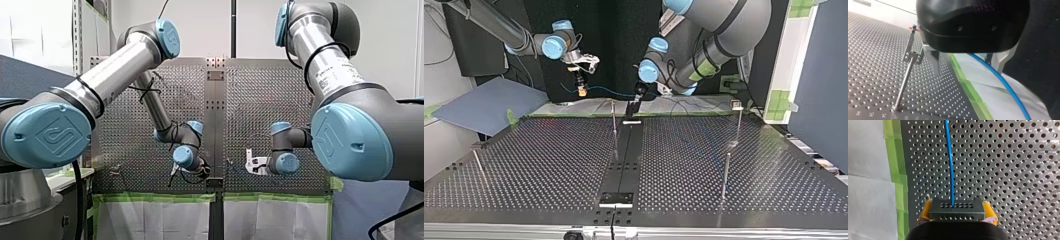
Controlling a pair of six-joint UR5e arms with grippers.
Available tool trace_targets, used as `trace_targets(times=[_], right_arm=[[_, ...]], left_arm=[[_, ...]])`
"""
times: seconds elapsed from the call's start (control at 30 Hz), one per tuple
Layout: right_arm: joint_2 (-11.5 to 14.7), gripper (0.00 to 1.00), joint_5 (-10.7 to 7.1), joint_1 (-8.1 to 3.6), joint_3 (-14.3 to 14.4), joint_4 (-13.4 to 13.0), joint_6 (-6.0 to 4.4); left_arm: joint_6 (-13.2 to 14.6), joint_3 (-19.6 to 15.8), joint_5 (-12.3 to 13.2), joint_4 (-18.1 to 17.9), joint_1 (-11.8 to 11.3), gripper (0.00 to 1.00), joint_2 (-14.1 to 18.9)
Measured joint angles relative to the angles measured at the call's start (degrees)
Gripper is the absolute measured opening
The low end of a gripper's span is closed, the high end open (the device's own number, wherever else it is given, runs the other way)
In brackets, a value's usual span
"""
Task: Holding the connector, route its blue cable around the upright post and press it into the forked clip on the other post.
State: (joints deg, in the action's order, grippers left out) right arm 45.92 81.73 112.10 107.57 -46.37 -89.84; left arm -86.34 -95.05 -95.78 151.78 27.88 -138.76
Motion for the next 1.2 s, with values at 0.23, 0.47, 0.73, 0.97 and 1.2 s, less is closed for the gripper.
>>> trace_targets(times=[0.23,0.47,0.73,0.97,1.2], right_arm=[[-0.01,0.00,-0.82,0.28,-0.08,0.46,0.07],[-0.07,0.00,-0.94,0.93,-0.08,0.75,0.24],[-0.34,0.00,-0.77,1.28,-0.09,0.93,0.66],[-2.60,0.00,-0.57,1.31,-0.68,1.12,2.23],[-3.07,0.00,-0.67,1.47,-0.88,0.96,2.30]], left_arm=[[-3.38,-0.01,-2.11,-0.05,0.71,1.00,0.03],[-6.71,-0.02,-5.37,-1.49,1.92,1.00,0.02],[-10.95,-0.04,-9.06,-5.13,3.54,1.00,-0.01],[-14.84,-0.77,-12.64,-7.63,4.50,1.00,-0.04],[-18.49,-2.61,-15.62,-10.88,5.41,1.00,-0.05]])
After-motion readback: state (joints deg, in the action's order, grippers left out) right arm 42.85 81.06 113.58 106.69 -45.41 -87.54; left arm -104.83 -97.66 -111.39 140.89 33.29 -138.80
